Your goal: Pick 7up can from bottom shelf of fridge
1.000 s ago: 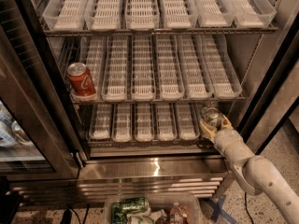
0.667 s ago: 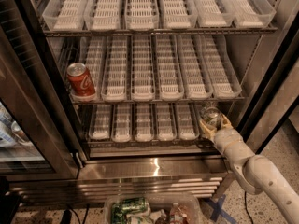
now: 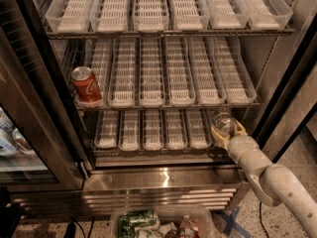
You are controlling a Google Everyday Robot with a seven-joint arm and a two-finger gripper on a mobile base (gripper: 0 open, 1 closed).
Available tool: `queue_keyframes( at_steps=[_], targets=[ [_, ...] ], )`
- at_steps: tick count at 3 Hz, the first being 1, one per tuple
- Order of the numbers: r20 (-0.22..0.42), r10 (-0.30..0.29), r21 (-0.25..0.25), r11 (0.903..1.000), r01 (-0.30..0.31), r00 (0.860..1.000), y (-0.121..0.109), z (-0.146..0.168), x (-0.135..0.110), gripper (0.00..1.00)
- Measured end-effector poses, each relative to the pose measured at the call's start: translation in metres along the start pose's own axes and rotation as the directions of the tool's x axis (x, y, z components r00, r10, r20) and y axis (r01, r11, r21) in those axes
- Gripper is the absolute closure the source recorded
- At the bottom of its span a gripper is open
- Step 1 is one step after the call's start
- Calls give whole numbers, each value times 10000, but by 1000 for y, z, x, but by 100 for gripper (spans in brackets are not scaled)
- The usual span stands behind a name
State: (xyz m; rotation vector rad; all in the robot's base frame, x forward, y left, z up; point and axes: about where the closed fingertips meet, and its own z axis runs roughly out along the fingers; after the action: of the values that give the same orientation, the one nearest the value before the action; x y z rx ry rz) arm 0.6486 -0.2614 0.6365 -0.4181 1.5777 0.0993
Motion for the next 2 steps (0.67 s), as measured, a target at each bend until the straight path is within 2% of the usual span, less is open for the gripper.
queue_keyframes(
  at_steps=[1,2],
  targets=[
    [40,58,-294,9996,-56,10000,9,-3,-4,100],
    [-163,-4,-1379,9904,-19,9999,38,-27,-10,100]
  ],
)
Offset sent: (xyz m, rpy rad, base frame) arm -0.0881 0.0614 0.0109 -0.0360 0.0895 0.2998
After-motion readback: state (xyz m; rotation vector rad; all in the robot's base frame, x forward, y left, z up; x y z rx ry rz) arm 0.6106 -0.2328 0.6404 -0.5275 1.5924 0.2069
